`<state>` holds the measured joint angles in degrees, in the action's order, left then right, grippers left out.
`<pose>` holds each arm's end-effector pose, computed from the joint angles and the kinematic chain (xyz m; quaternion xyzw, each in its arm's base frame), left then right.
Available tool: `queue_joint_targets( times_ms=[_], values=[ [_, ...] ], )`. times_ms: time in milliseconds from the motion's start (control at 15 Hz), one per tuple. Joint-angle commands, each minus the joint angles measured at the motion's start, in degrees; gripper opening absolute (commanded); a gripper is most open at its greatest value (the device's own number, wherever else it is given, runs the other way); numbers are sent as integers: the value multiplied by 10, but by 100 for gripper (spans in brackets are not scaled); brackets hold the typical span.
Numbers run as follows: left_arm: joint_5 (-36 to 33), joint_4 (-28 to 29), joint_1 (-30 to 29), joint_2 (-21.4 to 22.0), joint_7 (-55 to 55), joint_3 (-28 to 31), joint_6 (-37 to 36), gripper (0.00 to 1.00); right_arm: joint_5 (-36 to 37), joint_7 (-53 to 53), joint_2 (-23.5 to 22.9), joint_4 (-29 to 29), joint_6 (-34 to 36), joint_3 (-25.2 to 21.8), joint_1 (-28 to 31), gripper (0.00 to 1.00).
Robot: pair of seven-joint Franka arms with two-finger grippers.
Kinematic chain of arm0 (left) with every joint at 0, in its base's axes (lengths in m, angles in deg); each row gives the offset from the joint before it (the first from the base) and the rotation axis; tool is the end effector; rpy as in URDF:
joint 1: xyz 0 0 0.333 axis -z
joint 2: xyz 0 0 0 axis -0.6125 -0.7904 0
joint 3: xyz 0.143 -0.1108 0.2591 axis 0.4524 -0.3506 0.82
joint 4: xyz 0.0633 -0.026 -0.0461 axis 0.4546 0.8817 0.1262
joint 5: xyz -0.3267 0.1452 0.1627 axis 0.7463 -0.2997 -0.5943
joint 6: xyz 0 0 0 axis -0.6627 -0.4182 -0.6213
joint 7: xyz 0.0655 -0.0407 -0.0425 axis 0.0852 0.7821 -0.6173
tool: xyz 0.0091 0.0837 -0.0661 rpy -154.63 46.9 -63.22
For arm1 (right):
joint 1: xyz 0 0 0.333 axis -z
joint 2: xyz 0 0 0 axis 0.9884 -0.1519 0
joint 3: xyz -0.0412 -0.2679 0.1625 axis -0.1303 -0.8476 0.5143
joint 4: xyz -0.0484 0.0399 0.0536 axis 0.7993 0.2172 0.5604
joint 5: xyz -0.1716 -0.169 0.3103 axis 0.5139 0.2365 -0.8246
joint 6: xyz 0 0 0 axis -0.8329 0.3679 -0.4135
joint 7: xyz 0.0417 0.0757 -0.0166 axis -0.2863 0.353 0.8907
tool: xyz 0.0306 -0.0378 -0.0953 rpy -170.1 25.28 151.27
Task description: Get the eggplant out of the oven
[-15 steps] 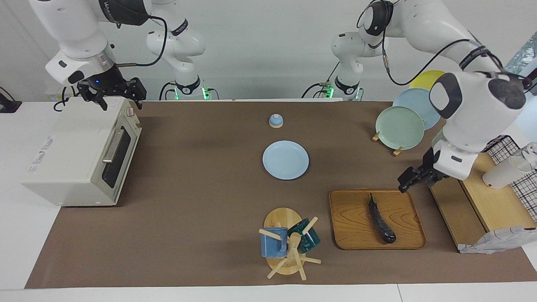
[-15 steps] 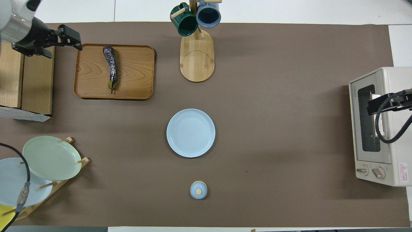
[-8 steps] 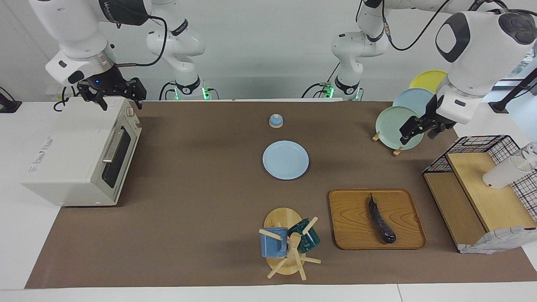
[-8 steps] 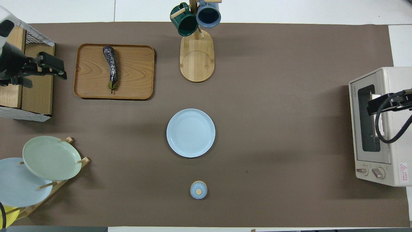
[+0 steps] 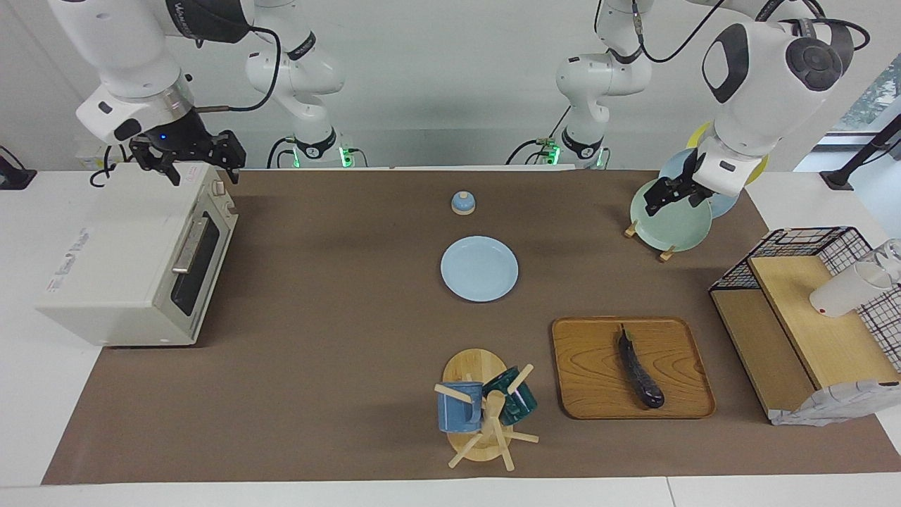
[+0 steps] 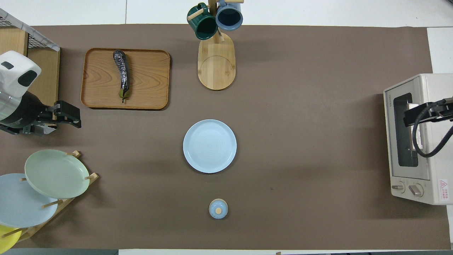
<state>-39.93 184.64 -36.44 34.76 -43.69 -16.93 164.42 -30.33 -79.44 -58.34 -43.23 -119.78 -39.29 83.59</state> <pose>0.5367 -0.0551 0.5589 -0.9924 -0.0684 0.1022 0.0026 0.5368 -0.0174 0.6256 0.9968 0.0423 -0.0550 0.0390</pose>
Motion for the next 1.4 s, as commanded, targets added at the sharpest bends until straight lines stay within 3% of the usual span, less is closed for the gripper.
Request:
queue_joint_targets(
  times_ms=[0,267,533,1333],
  values=[
    [-4,-40,4,9,6,5,-71,100,-15,-5,3,-3,8,1,4,100],
    [7,-83,8,10,10,19,-144,100,-15,-5,3,-3,8,1,4,100],
    [15,-57,9,17,14,16,-33,100,-15,-5,3,-3,9,1,4,100],
    [10,-68,6,9,53,16,-37,100,-15,-5,3,-3,8,1,4,100]
  ],
)
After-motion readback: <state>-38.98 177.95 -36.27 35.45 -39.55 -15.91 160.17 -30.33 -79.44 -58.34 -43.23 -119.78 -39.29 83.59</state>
